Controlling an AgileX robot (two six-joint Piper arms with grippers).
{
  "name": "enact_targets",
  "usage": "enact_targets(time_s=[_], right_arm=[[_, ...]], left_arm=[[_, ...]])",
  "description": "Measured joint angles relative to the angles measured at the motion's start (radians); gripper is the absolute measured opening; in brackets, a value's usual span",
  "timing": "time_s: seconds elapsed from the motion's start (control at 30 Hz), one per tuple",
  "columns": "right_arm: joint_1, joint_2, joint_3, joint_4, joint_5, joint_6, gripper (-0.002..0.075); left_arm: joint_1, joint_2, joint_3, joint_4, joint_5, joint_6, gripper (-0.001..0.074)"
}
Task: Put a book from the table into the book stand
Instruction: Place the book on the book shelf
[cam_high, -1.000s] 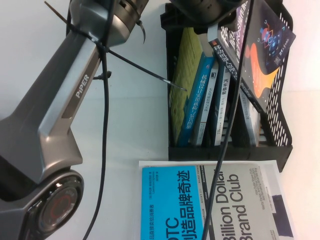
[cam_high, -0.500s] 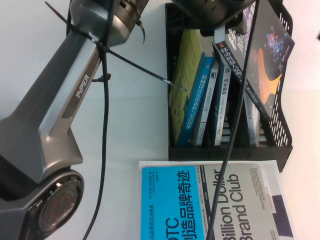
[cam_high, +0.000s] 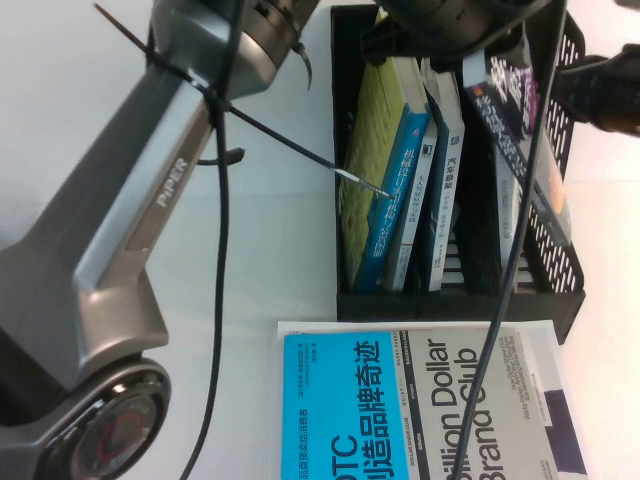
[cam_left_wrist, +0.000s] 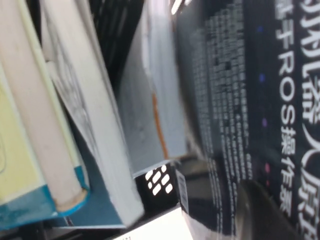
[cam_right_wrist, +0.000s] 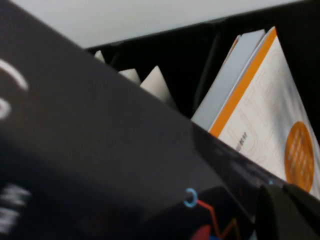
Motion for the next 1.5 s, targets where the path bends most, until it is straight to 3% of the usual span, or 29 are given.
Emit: enact_targets(time_s=[0.3,0.77,1.5], right_arm=[[0.013,0.039,-0.041,0.004,-0.03,0.017,0.0001],[0.024,-0.303,-0.041,0.027,-0.525,-0.137,0.0001],[0.024,-0.765,-0.007,0.035,-0.584,-0.167,0.0]], left_arm=[[-0.011,-0.03,0.0,0.066,0.002,0.0,0.011],[-0.017,0.058,0.0,0.111,-0.059,0.024,0.011],[-0.024,0.168,-0.009,0.174,-0.189,-0.085,0.0109]])
